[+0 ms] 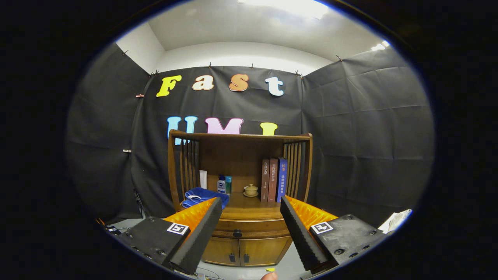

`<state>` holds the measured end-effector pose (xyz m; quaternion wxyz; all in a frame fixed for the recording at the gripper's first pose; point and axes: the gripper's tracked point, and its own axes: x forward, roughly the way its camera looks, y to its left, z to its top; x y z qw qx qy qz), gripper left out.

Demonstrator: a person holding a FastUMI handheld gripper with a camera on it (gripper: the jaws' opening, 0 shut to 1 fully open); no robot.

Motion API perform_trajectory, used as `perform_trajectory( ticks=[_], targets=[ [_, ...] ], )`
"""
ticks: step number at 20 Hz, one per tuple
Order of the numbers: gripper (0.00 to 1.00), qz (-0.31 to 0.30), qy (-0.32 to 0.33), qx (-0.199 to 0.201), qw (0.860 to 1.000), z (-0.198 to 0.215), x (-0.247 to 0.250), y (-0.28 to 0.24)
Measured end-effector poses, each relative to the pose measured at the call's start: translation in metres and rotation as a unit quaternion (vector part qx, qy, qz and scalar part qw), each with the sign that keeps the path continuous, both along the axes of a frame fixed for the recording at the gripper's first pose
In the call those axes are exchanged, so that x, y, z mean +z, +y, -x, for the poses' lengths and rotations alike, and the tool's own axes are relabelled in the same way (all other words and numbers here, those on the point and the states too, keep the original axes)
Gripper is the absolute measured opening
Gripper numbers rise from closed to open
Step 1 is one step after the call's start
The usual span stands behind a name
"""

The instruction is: Pull open the drawer, take out the items inside it, and place them on the countertop above the cabinet.

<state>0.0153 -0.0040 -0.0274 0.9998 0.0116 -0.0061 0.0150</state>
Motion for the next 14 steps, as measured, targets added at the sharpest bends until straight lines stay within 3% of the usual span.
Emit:
perform_trajectory(
  ticks=[8, 14],
  targets=[
    [0.98, -0.014, -0.001, 0.028, 0.999, -0.097, -0.075, 0.028],
    [0.98, -0.019, 0.062, 0.048, 0.997, -0.164, -0.186, 0.048]
  ],
)
